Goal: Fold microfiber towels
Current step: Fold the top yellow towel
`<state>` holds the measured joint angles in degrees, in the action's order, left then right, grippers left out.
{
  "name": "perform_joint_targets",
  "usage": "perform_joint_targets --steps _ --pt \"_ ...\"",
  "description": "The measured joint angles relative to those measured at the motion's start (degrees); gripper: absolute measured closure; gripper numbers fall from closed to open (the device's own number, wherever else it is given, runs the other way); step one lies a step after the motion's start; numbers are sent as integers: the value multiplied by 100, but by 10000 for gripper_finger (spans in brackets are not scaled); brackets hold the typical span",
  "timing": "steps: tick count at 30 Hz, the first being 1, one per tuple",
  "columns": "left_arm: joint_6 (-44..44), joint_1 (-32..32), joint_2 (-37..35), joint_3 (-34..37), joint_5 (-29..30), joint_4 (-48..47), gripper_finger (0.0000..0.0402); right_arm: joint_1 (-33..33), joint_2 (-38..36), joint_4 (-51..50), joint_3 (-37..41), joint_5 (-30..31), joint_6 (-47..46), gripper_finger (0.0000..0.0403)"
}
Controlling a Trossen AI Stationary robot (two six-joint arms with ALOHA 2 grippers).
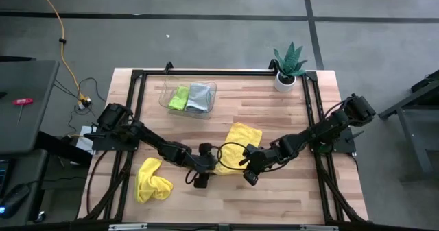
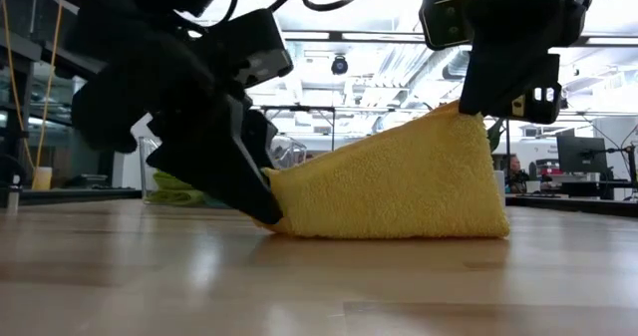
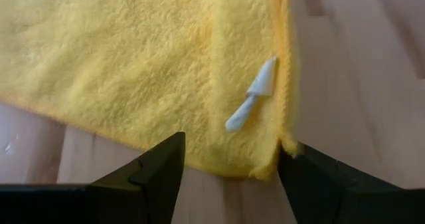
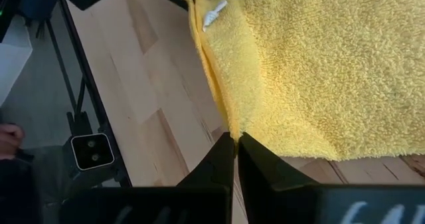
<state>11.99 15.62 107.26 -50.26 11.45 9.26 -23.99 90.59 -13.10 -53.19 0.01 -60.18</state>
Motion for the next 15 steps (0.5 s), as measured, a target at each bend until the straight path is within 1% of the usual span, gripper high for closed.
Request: perform_joint_targets --steps 3,7,13,15 --pt "2 112 -1 0 386 -154 215 0 0 0 0 0 0 403" --pt "63 225 -44 -2 594 -196 280 0 0 -1 0 0 0 403" --pt "140 227 -44 -2 582 -151 385 0 0 0 0 0 -34 403" --pt "216 223 -44 -2 531 -125 395 0 0 0 2 0 -44 403"
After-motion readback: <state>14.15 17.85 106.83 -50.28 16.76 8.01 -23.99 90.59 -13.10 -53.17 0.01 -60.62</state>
